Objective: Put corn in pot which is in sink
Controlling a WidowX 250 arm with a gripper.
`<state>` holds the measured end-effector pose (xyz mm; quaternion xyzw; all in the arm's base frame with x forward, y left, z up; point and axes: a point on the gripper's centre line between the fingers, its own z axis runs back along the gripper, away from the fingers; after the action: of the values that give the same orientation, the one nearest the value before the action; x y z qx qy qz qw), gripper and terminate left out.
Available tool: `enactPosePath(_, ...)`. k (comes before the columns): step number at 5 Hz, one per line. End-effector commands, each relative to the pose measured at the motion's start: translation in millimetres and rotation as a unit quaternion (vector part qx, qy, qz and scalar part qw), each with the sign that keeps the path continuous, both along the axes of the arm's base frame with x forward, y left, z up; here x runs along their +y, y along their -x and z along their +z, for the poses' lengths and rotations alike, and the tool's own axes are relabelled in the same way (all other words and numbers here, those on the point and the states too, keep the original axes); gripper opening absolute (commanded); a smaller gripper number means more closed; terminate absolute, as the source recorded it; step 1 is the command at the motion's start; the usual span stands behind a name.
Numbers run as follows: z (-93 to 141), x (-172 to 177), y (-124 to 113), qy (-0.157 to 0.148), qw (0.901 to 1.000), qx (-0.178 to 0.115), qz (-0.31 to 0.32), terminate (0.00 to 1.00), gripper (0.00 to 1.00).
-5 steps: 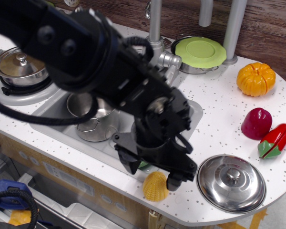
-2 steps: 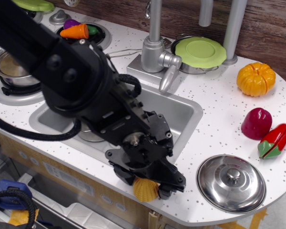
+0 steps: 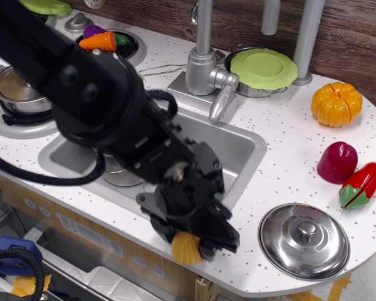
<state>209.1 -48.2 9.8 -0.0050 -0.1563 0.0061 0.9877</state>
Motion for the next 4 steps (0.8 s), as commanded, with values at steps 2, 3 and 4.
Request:
enactPosePath(2,42,42,-27,-0.038,0.9957,-0.015,-0.083,0.0,0.0)
enactPosePath(3,43,64,-38,-0.044,0.9933,-0.026,-0.103,0.0,0.0)
enactPosePath(4,36,89,-52,-0.05,0.9895,-0.053,-0.125,0.0,0.0)
